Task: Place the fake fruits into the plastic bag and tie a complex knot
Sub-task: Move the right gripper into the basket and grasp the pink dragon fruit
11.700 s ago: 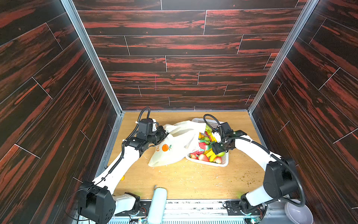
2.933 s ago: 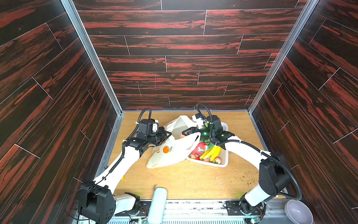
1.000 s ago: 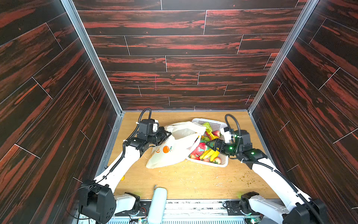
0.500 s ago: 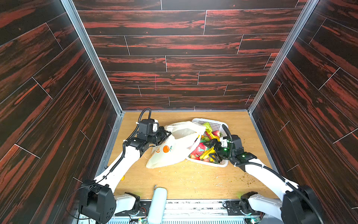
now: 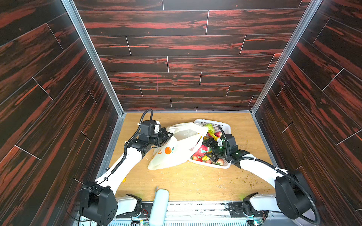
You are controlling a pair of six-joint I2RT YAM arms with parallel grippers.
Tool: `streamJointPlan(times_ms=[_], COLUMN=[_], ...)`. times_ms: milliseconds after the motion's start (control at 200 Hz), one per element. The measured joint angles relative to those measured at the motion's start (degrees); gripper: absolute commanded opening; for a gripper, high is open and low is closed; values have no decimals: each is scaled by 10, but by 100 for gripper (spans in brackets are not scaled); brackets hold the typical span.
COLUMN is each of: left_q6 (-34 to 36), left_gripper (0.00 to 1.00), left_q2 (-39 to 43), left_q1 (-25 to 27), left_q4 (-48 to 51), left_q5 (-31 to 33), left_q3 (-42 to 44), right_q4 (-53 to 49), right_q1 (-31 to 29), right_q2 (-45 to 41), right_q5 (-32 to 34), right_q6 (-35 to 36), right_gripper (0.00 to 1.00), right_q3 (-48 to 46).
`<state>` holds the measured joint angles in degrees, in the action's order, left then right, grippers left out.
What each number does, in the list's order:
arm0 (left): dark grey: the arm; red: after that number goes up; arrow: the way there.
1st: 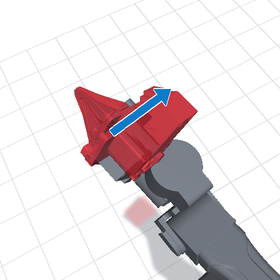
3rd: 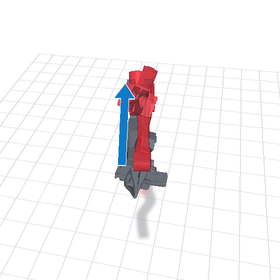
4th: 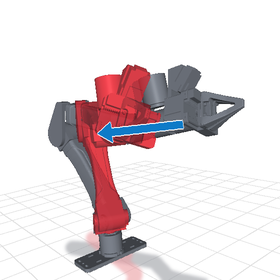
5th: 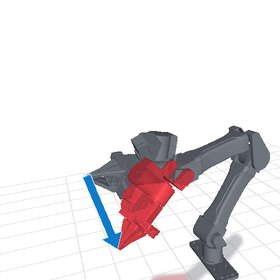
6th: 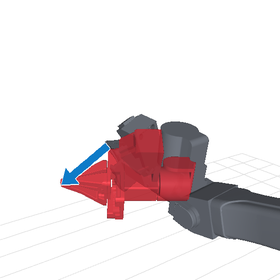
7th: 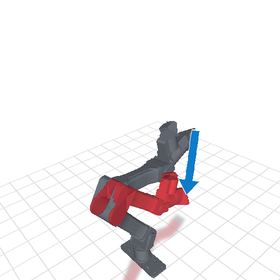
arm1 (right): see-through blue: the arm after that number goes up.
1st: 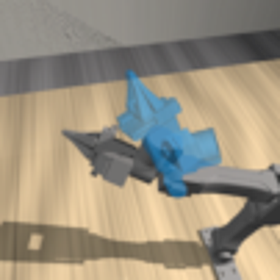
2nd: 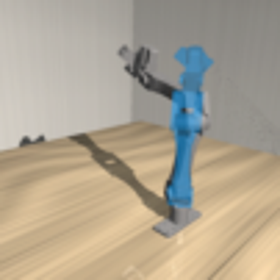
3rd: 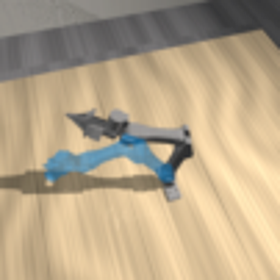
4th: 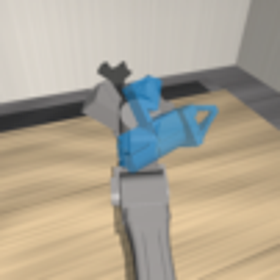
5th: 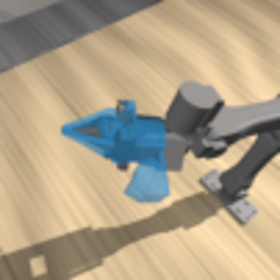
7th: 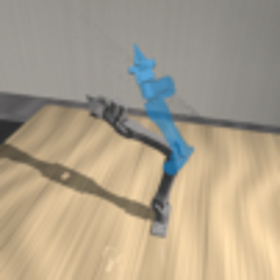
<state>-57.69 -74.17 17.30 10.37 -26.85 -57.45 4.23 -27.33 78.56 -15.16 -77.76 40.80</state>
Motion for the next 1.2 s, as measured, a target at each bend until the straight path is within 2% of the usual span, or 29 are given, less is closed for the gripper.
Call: streamJointPlan(times_ms=[726, 792, 1057, 1197], left_q6=[0, 0, 0, 0], left_gripper=[0, 0, 0, 0], left_q2=[0, 0, 0, 0], left_q1=[0, 0, 0, 0], left_q4=[-2, -2, -3, -5], left_q5=[-2, -2, -2, -2], left_q3=[0, 0, 0, 0], right_q4=[28, 37, 64, 74], right_q1=[-19, -19, -20, -20], right_q2=[84, 89, 94, 92], right_q5=[29, 30, 38, 45], right_q6=[4, 5, 19, 33], right_gripper=[98, 97, 75, 70], right_q3=[38, 39, 32, 26])
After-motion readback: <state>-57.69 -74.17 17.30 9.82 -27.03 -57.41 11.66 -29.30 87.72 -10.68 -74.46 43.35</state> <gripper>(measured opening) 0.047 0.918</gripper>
